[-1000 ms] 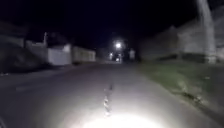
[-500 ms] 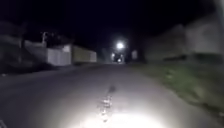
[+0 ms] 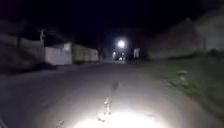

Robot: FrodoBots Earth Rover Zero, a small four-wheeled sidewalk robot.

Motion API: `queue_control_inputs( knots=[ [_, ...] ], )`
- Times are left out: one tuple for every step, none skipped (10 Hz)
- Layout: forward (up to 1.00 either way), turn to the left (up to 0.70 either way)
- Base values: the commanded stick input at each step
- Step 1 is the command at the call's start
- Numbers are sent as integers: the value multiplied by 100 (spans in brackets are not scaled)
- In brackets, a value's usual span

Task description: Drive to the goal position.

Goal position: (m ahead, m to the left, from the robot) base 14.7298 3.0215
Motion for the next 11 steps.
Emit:
queue_control_inputs(
  knots=[
    [100,0],
    [100,-8],
    [100,-40],
    [100,-40],
    [100,-40],
    [100,-21],
    [100,-6],
    [100,0],
    [100,0],
    [100,0],
    [100,0]
  ],
)
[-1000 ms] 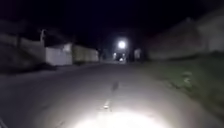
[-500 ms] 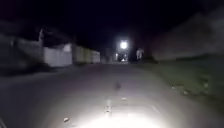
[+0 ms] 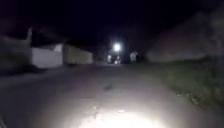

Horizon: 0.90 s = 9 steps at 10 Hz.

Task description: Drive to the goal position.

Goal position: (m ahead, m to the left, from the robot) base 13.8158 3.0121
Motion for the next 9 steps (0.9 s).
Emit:
queue_control_inputs(
  knots=[
    [100,0],
    [100,0],
    [100,0],
    [100,0],
    [100,0],
    [100,0],
    [100,0],
    [100,0],
    [100,0]
  ],
)
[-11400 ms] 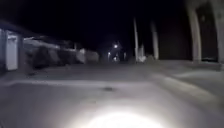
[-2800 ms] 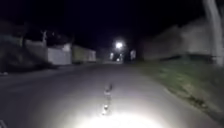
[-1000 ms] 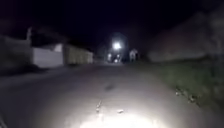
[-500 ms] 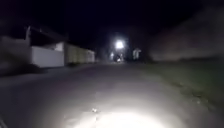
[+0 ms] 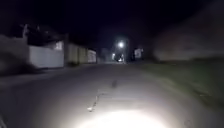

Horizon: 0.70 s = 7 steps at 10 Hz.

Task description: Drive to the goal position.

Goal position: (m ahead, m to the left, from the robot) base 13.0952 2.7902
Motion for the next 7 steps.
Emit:
queue_control_inputs(
  knots=[
    [100,0],
    [100,0],
    [100,0],
    [100,0],
    [100,0],
    [100,-29],
    [100,-40]
  ],
)
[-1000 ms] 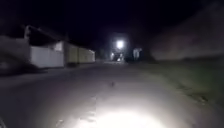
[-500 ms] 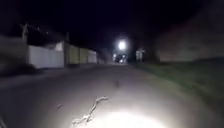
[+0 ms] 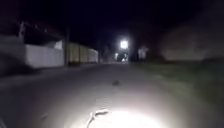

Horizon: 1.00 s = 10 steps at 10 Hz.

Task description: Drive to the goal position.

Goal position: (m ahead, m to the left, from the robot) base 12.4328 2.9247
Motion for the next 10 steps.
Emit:
queue_control_inputs(
  knots=[
    [100,-40],
    [100,-40],
    [100,-32],
    [100,-9],
    [100,0],
    [100,0],
    [100,0],
    [100,0],
    [100,0],
    [100,0]
  ],
)
